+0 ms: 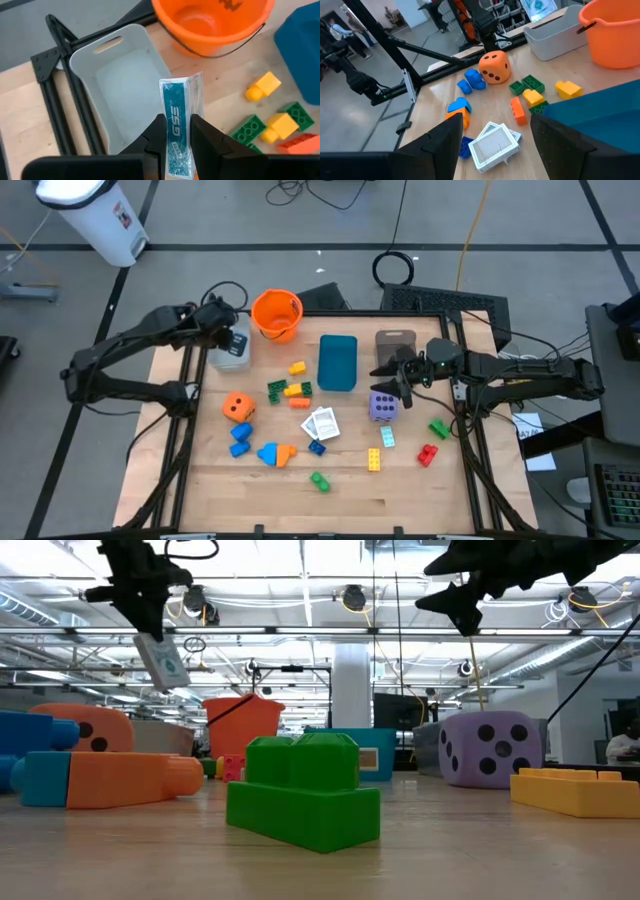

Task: Pick & Place Toys
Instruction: Put the blue deck of cards into the gray bin

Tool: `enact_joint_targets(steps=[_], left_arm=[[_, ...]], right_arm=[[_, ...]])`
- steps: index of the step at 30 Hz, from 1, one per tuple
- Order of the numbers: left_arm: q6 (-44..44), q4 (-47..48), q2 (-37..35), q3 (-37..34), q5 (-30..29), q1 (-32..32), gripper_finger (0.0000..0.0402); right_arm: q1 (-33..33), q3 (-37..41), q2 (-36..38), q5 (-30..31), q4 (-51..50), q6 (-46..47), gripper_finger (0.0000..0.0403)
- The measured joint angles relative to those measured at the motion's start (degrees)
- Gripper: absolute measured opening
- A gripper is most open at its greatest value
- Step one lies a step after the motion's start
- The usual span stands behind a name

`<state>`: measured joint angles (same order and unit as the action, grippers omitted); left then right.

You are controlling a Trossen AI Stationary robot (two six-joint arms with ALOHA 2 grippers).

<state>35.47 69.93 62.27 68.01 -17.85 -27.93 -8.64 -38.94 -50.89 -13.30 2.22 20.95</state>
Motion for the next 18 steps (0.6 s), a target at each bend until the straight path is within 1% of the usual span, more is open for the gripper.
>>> enact_joint_targets(steps=[3, 6, 14, 18], left_arm=[[-1.60, -1.00, 0.92, 0.00, 1.52, -0.73, 0.0075], [-2.62, -1.74, 1.99, 0.00, 2.90, -1.24, 0.0068], [-3.72, -1.68, 3.57, -0.04, 2.85, -1.32, 0.0065], [-3.89, -2.14, 3.89, -0.07, 2.84, -1.35, 0.0070]], right_arm=[[0.00, 0.00, 0.00, -0.03, -0.04, 0.54, 0.0226], [0.00, 0.00, 0.00, -0.05, -0.19, 2.76, 0.0226], [0.00, 0.00, 0.00, -0.06, -0.28, 3.45, 0.0226], [0.00, 0.00, 0.00, -0.06, -0.28, 3.45, 0.0226]])
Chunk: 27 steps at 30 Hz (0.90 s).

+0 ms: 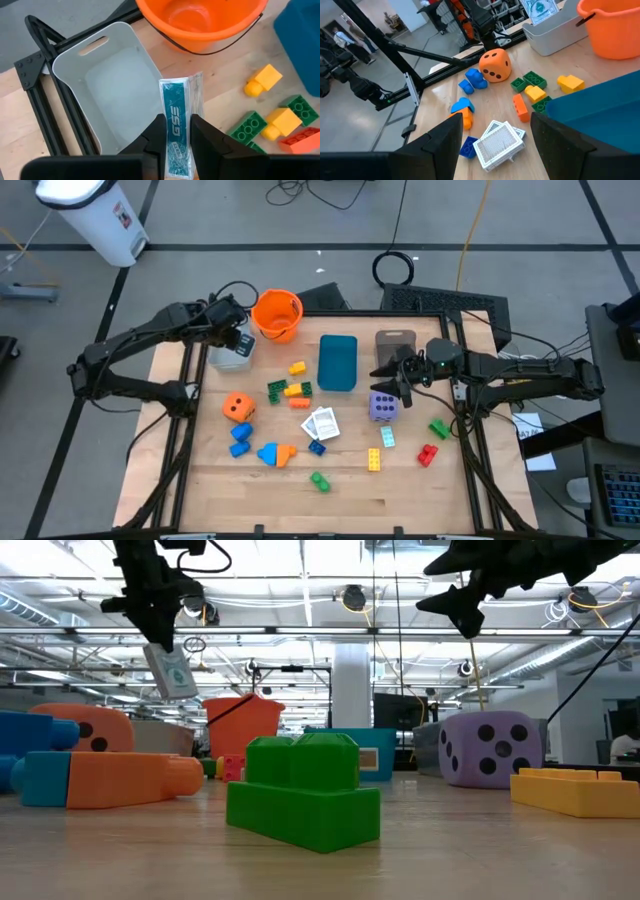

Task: Pick & Place Toys
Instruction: Put the blue deck of cards into the gray bin

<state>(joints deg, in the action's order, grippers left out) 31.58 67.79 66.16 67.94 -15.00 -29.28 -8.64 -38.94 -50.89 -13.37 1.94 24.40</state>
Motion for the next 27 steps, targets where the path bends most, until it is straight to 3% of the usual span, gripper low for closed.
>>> enact_joint_targets(steps=[27], left_arm=[[-0.84, -0.46, -0.05, 0.00, -0.04, -0.61, 0.0075]], right_arm=[[0.00, 0.00, 0.00, 0.00, 0.00, 0.00, 0.0226]])
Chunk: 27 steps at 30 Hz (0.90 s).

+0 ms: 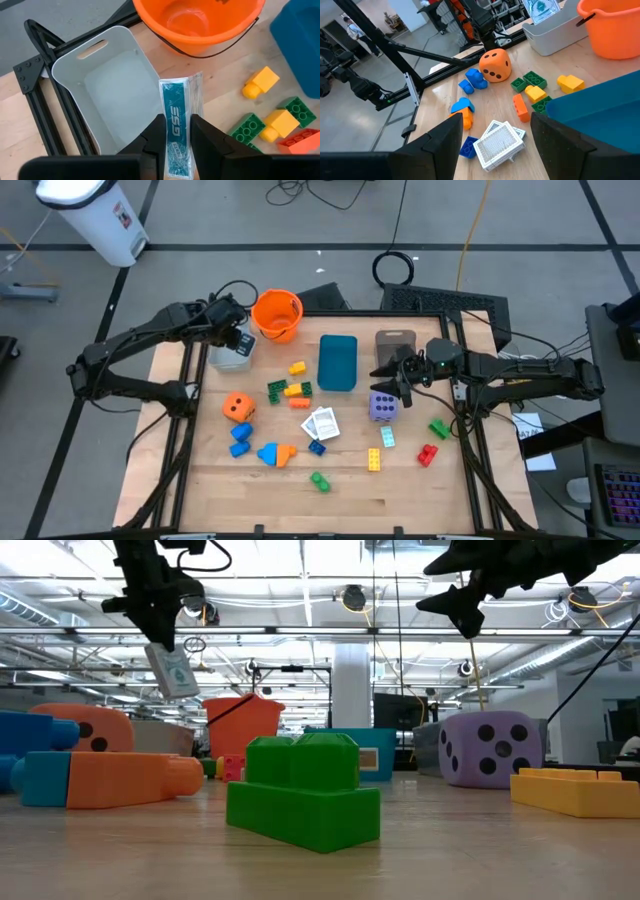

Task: Pick & Place Toys
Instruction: Put the blue deck of cards into the gray bin

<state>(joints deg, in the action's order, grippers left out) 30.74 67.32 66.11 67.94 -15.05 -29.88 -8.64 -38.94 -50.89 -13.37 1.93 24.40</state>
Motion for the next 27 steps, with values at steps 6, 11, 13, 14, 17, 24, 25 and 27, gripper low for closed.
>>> enact_joint_targets(steps=[6, 11, 13, 14, 17, 24, 25, 27], left_arm=[[-0.48, 0.03, 0.00, 0.00, 0.02, -1.73, 0.0075], [-1.19, 0.01, 0.00, 0.00, 0.05, -2.67, 0.0076], [-1.73, 0.01, 0.00, 0.00, 0.07, -3.02, 0.0076], [-1.83, -0.01, 0.00, 0.00, 0.08, -3.22, 0.0076], [-2.02, -0.01, 0.00, 0.00, 0.17, -3.91, 0.0076], [-1.68, -0.02, 0.00, -4.21, 0.48, -7.20, 0.0076], [-1.66, -0.24, 0.00, -5.24, 0.98, -7.72, 0.0076], [-1.64, -0.53, 0.03, -7.26, 1.69, -8.74, 0.0076]], right_arm=[[0.00, 0.00, 0.00, 0.00, 0.00, 0.00, 0.0226], [0.00, 0.00, -0.02, 0.00, 0.01, 0.00, 0.0226], [0.00, 0.00, -0.02, 0.00, 0.00, 0.00, 0.0226], [0.01, 0.00, -0.02, 0.00, 0.00, 0.00, 0.0226], [0.00, 0.00, -0.02, 0.00, 0.00, 0.00, 0.0226], [0.02, 0.00, -0.02, 0.00, 0.00, 0.00, 0.0226], [0.02, 0.00, -0.02, 0.00, 0.00, 0.00, 0.0226], [0.00, 0.00, -0.02, 0.00, 0.00, -0.06, 0.0226]])
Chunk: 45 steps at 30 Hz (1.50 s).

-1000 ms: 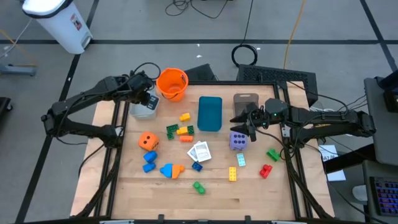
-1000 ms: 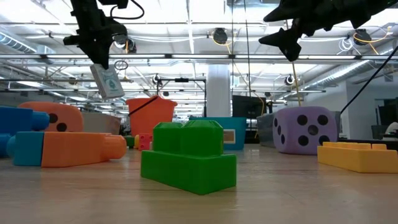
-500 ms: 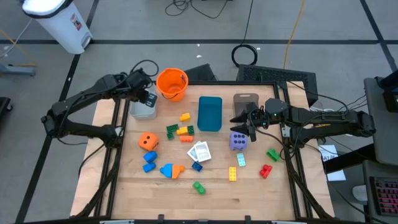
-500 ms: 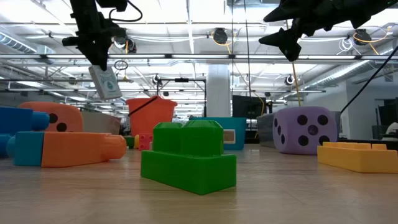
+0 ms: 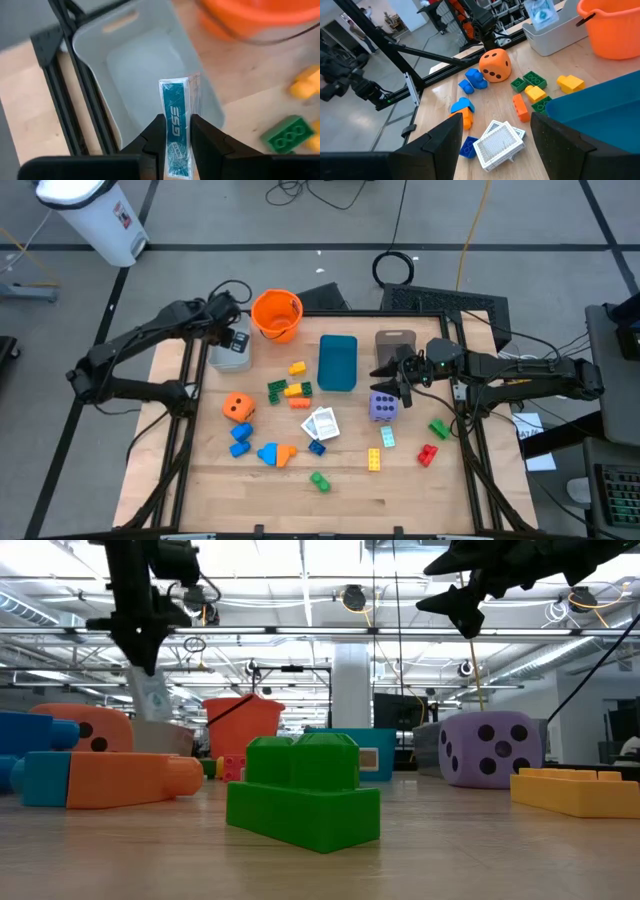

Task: Pick & Place Toys
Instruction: Put the blue deck of cards into the gray bin

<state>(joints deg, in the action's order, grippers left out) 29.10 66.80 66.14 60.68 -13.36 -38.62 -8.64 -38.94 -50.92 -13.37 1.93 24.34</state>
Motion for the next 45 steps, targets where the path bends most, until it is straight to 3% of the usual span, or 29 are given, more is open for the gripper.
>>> enact_joint_targets(steps=[7, 20, 45], left_arm=[[-0.56, -1.10, 0.01, -3.84, 0.90, -2.90, 0.0076], [-3.55, -6.86, 0.09, -4.39, 2.95, -4.85, 0.0076], [-15.06, -10.09, 12.01, -4.39, 9.24, -14.33, 0.0076]], right_arm=[[0.02, 0.00, 0.00, -0.02, 0.02, -1.03, 0.0226], [0.01, 0.00, 0.00, 1.56, 0.37, -0.42, 0.0226], [0.02, 0.00, 0.00, 1.33, -0.02, -2.98, 0.0226]])
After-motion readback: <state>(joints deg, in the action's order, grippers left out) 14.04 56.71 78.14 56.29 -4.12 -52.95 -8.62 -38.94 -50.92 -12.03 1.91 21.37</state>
